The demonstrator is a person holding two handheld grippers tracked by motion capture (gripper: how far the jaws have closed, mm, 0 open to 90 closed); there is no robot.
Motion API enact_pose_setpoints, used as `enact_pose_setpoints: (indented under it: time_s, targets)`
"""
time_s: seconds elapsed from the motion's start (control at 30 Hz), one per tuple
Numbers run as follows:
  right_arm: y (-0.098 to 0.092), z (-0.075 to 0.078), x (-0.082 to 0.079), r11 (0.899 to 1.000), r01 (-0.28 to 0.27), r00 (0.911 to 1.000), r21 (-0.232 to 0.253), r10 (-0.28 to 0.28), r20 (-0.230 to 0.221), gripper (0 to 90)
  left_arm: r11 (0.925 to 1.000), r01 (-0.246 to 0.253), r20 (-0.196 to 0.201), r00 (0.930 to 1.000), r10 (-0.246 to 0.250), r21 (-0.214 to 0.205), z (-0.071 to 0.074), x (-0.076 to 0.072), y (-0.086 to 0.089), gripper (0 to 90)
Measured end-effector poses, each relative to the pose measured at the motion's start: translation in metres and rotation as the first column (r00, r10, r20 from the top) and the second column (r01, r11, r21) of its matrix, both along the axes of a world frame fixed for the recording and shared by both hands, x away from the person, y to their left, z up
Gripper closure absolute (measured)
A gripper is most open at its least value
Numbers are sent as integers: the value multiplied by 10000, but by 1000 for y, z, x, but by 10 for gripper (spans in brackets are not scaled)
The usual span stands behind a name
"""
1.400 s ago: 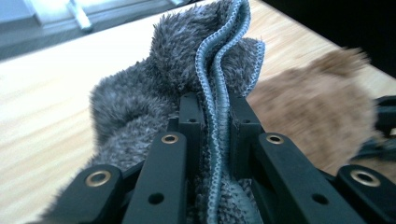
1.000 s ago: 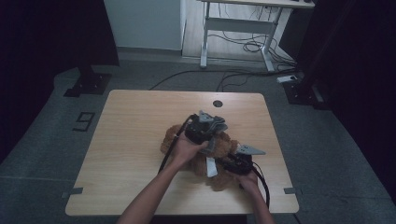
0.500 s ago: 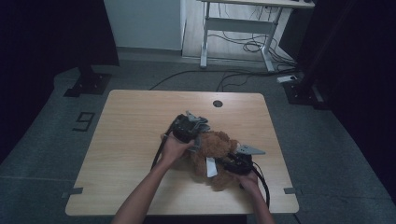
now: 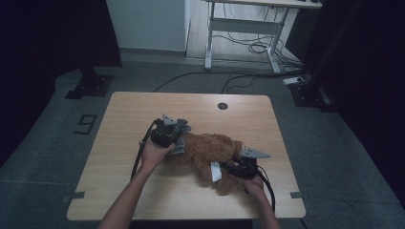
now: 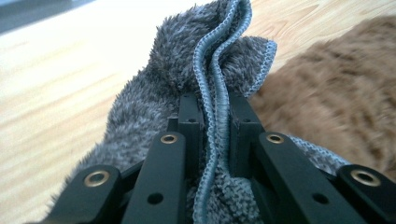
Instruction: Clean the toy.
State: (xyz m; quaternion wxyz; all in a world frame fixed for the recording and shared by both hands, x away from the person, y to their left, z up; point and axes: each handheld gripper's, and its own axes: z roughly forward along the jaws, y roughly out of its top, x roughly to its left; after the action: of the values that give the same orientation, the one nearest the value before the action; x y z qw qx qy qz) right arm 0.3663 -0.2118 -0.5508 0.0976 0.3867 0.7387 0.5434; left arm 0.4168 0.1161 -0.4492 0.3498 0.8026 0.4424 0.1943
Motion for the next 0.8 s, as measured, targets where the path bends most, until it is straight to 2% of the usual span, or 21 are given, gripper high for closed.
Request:
enact_pose_setpoints:
  time_s: [0.07,0.2,0.3,0.4,0.57,0.63,0.7,0.73,0.8]
  targets:
    - [0,0,0,10000,-3,10000,10,3,-13,536,9998,-97,-110,9999,95,-165,-3,0,5,783]
    - [0,0,0,10000,-27,10000,21,27,-77,536,9991,-366,-216,9991,371,234,-10,-1,12,784]
    - [0,0,1,10000,-32,9999,60,32,-114,538,9984,-543,-456,9974,549,159,-21,-2,20,786]
    - [-1,-1,1,10000,-11,9998,88,12,-183,541,9977,-590,-748,9956,564,-321,-31,-5,29,787]
    - [-1,-1,1,9999,25,9997,114,-23,-234,542,9981,-613,-1225,9907,599,-72,-46,-3,34,787]
    - [-1,-1,1,9999,30,9996,120,-27,-266,542,9982,-571,-1610,9855,538,-158,-55,-2,37,786]
    - [-2,-1,2,9999,17,9996,126,-14,-280,542,9977,-556,-1767,9831,480,-385,-56,-2,42,783]
    - [-2,-1,2,9999,15,9996,131,-11,-287,542,9971,-608,-1786,9826,517,-457,-51,-2,45,782]
    - [-2,-1,2,9999,23,9995,158,-18,-311,541,9976,-655,-1465,9873,616,-222,-35,-4,46,779]
